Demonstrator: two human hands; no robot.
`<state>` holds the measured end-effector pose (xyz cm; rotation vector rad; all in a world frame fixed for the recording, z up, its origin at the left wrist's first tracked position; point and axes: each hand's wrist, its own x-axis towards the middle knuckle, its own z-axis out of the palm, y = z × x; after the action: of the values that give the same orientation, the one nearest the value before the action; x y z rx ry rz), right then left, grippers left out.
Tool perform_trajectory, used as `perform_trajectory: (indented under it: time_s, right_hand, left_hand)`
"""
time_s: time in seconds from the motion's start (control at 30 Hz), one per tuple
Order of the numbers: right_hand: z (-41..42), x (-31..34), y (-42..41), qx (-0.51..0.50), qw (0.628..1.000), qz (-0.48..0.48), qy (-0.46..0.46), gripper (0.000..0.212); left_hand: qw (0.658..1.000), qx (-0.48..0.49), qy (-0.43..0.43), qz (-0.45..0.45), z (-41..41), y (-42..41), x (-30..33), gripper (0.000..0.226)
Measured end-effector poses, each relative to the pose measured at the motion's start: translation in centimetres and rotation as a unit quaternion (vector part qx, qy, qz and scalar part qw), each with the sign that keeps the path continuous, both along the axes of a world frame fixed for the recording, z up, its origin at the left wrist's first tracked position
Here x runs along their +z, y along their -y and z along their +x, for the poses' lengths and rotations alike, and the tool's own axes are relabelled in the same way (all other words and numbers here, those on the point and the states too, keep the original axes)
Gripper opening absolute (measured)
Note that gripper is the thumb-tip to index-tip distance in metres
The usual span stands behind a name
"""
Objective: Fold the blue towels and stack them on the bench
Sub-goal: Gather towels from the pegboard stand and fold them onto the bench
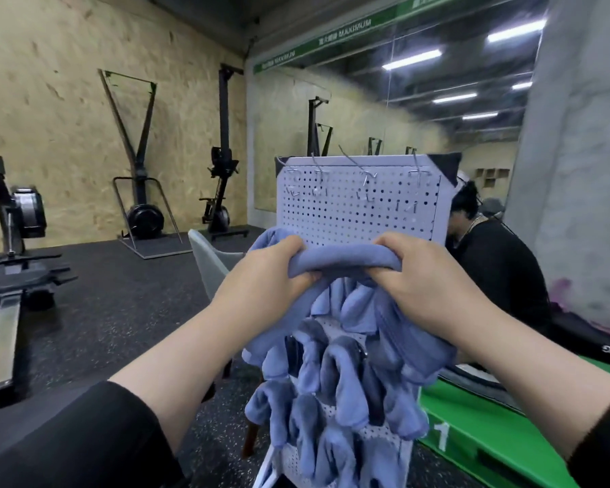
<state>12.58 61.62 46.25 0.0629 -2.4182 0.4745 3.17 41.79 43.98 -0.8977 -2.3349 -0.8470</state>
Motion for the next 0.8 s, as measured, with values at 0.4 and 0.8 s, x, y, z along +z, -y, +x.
perform_trajectory:
  time_s: [0.4, 0.8]
  right_hand:
    - [0.4, 6.4, -3.9, 0.038, 0.983, -0.078, -0.164, 0.031]
    - [-4.7, 14.4, -9.3, -0.039, 0.956, -0.085, -0.278, 0.03]
  left_hand:
    - [0.989, -0.045, 0.008, 0.143, -0.8, -5.8, 4.4, 0.007]
    - [0.969, -0.075, -0.043, 0.233, -6.5, -14.2, 15.5, 0.01]
